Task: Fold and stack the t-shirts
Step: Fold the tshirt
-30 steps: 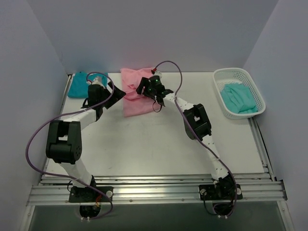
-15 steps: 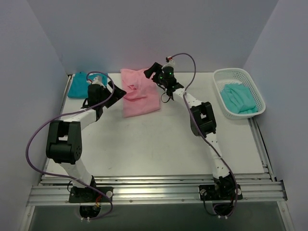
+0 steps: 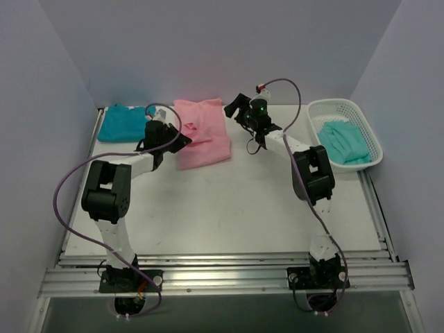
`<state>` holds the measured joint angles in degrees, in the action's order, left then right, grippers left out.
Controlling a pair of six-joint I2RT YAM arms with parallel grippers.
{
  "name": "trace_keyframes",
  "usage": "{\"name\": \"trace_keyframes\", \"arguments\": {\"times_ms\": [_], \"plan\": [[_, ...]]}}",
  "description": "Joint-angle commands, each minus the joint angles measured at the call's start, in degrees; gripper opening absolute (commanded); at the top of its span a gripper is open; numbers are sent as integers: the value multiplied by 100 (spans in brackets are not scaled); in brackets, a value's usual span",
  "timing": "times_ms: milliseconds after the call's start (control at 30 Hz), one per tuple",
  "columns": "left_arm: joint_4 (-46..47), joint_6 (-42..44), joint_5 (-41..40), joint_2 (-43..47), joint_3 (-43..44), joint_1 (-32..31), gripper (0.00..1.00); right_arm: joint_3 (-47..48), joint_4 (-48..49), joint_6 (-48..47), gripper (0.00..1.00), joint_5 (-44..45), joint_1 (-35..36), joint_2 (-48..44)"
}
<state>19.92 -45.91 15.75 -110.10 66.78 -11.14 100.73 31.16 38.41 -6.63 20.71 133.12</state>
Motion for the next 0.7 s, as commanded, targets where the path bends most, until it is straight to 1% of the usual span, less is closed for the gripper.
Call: {"name": "trace_keyframes", "arguments": {"times_ms": [0,100,200,367,667], "plan": [[-92,143,-1,-265,606,-353,2,-544,470,-273,72,277,12,-1261],[-374,310,-168,-547,914,-609,2,-1114,479,-273,72,381,3,-1761],[-568,398,-309,-828,1265,-749,2,-1380,514,-299,72,522,-40,-2088],[-867,522,-467,-1346,1758,-820,2,-1468,453,-159,71,417,-181,-2299],[-1271,645,-907,-1646,2181,-820,2,-1802,505,-62,71,408,-357,-2624]]}}
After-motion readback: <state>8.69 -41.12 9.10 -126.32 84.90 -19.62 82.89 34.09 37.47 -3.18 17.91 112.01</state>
